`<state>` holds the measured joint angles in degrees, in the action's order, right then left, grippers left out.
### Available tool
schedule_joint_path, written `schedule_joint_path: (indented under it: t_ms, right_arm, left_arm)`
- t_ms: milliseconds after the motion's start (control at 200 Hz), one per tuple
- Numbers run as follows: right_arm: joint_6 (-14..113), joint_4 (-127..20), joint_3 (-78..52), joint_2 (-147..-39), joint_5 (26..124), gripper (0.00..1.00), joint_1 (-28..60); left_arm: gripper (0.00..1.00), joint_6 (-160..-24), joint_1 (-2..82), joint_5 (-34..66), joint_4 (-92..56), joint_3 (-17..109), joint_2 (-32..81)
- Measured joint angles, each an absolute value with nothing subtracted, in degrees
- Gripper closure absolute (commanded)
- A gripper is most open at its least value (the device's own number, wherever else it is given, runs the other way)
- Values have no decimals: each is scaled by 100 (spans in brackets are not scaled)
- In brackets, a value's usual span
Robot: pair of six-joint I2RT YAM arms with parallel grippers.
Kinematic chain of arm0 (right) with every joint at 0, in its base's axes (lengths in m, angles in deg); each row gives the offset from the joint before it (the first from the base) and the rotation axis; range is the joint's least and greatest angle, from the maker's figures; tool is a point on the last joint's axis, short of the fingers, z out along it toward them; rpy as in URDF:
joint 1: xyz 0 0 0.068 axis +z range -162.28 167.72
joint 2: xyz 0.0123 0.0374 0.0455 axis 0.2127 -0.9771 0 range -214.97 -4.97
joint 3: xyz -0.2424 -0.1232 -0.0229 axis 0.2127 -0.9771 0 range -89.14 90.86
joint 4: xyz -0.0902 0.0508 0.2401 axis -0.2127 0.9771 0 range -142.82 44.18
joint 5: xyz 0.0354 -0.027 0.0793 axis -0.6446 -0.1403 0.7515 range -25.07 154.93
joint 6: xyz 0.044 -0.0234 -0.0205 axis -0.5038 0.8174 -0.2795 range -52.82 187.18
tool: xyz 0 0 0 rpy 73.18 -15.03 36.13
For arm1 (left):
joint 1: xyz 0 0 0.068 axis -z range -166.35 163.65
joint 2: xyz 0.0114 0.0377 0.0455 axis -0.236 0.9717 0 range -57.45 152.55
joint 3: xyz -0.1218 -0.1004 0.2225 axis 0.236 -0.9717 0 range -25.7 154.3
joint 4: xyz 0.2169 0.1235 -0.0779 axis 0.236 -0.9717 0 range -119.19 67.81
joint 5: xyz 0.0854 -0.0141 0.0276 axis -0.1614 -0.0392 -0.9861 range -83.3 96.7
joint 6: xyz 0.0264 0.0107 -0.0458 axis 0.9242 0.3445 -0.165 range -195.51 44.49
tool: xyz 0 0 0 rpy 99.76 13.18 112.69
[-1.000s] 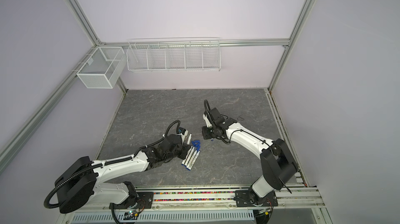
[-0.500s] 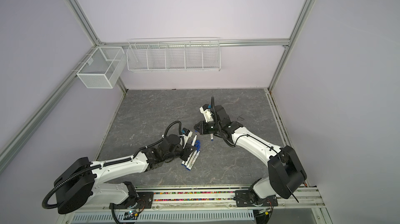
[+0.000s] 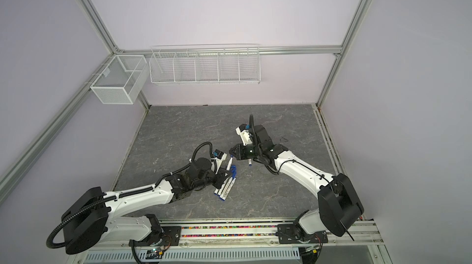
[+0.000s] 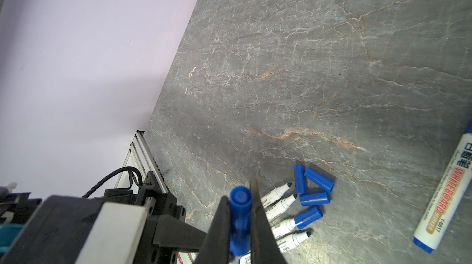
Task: Insert the pens into the pen caps
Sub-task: 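Lower the blue cap onto the white marker tip with the right gripper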
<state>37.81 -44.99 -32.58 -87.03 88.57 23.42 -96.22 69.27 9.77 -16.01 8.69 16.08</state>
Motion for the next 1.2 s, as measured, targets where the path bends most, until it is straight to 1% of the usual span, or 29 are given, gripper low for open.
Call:
schedule_joint_path:
  t_ms: [210, 1200]
  right_arm:
    - [3805, -4475, -3260, -8513, 8862, 88, 2342]
    - [3928, -4518, -3326, -8578, 8857, 87, 2384]
  left_arm:
    - [100, -9622, 6929, 972, -1604, 869, 1615]
    - [100, -9622, 6929, 959, -1667, 869, 1646]
